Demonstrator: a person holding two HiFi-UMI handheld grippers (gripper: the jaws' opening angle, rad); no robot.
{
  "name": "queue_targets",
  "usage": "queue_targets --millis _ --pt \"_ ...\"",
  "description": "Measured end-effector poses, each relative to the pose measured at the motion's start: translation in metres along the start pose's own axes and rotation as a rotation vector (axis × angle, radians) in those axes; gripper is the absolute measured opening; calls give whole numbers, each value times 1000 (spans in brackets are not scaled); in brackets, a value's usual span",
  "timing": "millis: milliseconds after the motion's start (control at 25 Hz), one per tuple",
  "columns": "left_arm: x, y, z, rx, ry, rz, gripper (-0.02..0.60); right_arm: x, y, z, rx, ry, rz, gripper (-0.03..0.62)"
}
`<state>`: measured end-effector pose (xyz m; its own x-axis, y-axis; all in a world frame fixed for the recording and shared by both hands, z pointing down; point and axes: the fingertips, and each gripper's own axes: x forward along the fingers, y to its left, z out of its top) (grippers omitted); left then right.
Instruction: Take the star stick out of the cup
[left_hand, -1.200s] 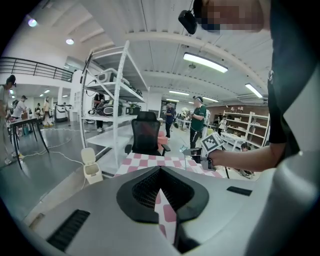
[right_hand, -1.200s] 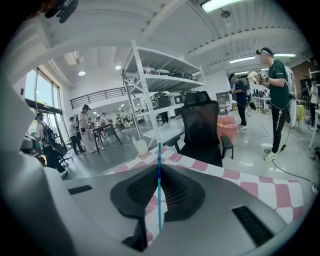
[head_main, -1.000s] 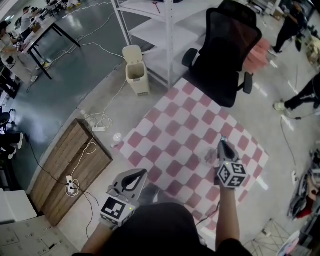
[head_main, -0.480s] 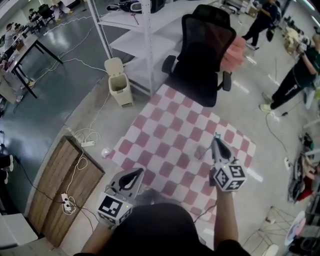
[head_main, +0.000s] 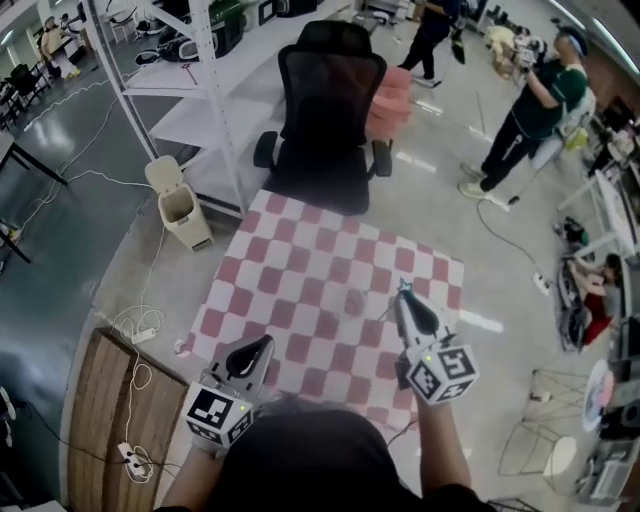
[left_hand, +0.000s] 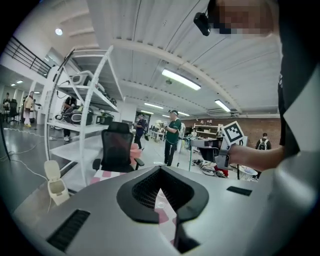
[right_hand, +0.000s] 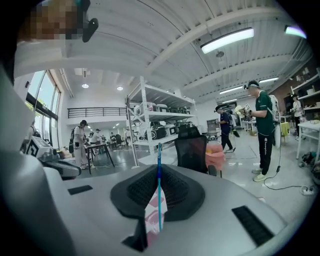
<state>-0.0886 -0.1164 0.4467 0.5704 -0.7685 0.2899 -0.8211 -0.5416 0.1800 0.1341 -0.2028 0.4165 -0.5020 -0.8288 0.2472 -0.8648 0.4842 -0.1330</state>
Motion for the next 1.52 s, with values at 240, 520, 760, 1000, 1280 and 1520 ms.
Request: queue_targets --millis 240,520,760,1000,1280,1520 --pt "26 -14 11 22 -13 -104 40 -44 -4 0 14 -23 -82 29" --pt "56 -35 17 37 -13 -213 40 -92 -19 -12 56 -51 -202 29" --pt "76 -51 18 24 -18 -289 40 -123 -29 -27 74 -60 -283 29" --pt "87 -66 21 28 -23 -343 40 -136 -31 -39 79 -70 -315 29" --pt "87 -74 26 -17 -38 -374 40 -140 -30 -41 111 -78 -325 29" --pt "84 -75 26 -14 -29 -368 40 -138 -26 -43 124 -75 -315 29"
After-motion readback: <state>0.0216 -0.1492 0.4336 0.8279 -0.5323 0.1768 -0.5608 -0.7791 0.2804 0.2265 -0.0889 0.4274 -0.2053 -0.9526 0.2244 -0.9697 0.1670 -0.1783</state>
